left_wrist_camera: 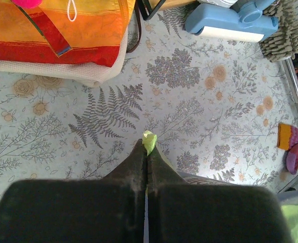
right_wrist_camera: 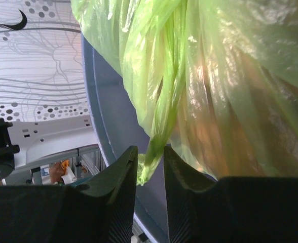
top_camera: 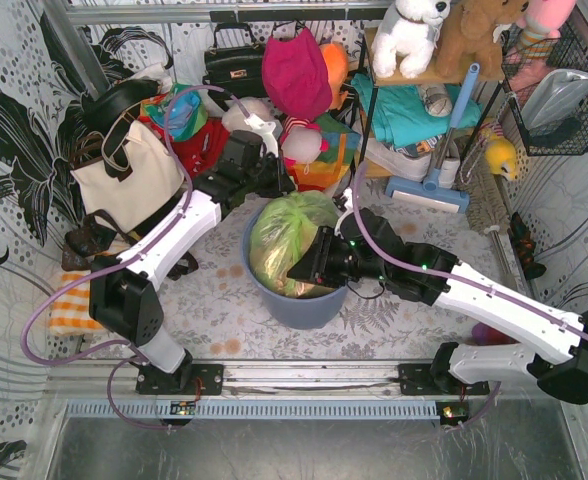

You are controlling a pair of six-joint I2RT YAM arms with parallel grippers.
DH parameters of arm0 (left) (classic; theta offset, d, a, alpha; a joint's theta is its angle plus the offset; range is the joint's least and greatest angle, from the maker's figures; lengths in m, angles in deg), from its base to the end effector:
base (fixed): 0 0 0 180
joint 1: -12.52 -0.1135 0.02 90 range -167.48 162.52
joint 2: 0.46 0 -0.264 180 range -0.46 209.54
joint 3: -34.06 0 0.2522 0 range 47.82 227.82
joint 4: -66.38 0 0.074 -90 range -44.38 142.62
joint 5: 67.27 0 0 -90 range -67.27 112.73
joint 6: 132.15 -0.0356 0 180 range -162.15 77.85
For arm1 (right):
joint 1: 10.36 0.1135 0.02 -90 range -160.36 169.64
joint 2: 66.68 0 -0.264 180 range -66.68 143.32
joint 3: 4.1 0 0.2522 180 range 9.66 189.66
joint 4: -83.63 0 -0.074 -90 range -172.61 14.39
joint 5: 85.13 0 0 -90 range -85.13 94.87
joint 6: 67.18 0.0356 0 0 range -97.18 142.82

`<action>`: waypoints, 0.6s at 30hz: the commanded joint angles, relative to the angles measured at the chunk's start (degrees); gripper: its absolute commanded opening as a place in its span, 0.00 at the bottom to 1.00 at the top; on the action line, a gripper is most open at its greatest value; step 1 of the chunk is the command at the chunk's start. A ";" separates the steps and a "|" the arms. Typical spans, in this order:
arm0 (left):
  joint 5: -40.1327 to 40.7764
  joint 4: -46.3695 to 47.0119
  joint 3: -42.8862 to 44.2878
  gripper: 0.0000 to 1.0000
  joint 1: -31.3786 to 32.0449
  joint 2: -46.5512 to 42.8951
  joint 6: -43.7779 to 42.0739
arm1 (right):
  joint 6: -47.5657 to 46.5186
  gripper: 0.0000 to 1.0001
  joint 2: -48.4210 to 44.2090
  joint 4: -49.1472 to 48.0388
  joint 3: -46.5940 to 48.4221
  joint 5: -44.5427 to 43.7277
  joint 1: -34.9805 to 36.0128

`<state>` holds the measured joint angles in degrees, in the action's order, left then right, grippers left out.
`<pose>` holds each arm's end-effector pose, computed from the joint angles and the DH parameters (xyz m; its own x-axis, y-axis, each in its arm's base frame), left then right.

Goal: Tie the trash bag

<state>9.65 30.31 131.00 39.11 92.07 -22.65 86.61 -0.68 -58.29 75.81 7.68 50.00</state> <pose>0.3323 -0.1753 0.3396 -0.6455 -0.0405 -0.7627 0.4167 0.8182 -0.3961 0.1258 0.2246 0.3704 -0.8881 0.2511 -0.3849 -0.2115 0.5203 0.8274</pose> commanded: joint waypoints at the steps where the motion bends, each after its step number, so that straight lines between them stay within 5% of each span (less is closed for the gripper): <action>1: -0.74 2.20 -1.40 0.00 0.15 -1.34 -0.56 | 2.80 0.26 0.76 -3.27 -0.71 0.15 -0.06; 9: -0.88 2.68 -1.96 0.00 0.20 -1.46 -0.52 | 2.14 0.00 0.28 -3.24 -1.11 -2.51 -0.15; 18: -0.71 2.80 -2.14 0.00 0.12 -1.76 -0.44 | -5.17 0.00 -6.82 -19.24 -10.39 -4.13 -0.09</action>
<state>9.06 32.15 129.84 39.11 91.68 -22.60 86.02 -3.61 -66.20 69.78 4.59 49.97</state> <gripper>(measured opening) 0.010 0.003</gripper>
